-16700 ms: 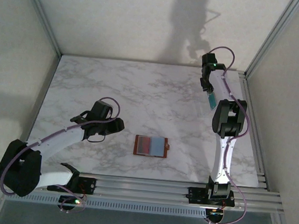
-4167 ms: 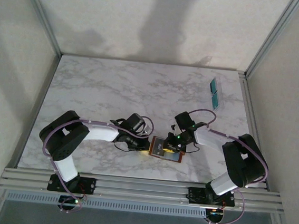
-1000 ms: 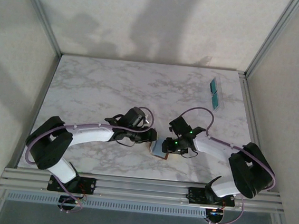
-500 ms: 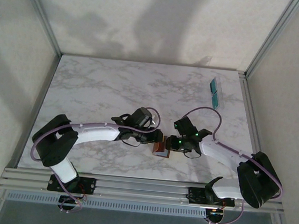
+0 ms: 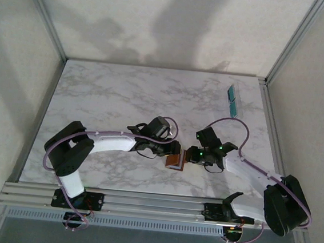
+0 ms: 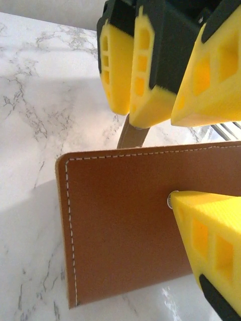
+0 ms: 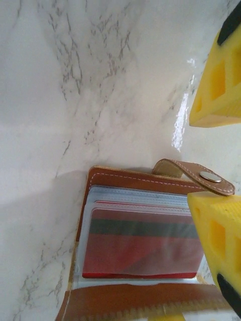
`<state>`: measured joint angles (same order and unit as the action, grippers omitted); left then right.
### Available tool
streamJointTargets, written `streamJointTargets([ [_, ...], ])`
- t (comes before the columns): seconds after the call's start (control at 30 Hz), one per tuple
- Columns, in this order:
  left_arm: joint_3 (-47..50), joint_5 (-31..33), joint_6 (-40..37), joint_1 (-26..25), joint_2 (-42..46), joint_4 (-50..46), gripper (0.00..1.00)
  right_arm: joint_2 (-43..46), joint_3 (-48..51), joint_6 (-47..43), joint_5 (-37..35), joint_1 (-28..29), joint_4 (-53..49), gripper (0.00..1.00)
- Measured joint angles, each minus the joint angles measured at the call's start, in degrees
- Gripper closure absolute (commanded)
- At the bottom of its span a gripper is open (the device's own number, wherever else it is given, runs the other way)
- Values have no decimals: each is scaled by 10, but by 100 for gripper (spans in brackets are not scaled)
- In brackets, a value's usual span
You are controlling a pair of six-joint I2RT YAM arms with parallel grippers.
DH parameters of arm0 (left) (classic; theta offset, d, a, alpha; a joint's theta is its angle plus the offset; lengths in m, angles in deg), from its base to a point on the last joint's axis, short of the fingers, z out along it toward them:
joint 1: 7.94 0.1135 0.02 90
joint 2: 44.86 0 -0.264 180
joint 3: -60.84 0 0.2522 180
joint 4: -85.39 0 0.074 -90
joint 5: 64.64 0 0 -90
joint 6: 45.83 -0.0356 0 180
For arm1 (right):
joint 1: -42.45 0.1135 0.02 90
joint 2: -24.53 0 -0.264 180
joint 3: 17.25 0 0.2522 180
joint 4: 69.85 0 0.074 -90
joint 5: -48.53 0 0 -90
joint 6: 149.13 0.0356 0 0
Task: Put the credit cards into the card holder
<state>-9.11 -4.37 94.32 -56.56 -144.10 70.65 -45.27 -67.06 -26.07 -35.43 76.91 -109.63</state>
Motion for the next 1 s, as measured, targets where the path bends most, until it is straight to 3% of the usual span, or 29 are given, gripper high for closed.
streamJointTargets([
  [0.27,-1,-4,12,-1,-14,10,59,16,11,11,30,-14,5,92],
  [0.4,-1,-3,11,0,-14,10,61,16,16,14,40,-14,6,100],
  [0.53,12,-12,14,2,-14,30,63,16,19,19,51,-15,16,99],
  [0.6,21,-16,18,4,-14,37,65,12,19,22,57,-15,19,85],
  [0.67,26,-19,20,5,-14,41,67,5,19,24,61,-15,25,81],
  [0.73,28,-20,20,7,-14,42,69,-2,19,26,62,-15,27,83],
  [0.9,30,-20,20,8,-14,43,71,-11,20,28,62,-15,27,99],
  [1.0,35,-20,20,9,-14,43,71,-11,20,32,63,-15,27,100],
])
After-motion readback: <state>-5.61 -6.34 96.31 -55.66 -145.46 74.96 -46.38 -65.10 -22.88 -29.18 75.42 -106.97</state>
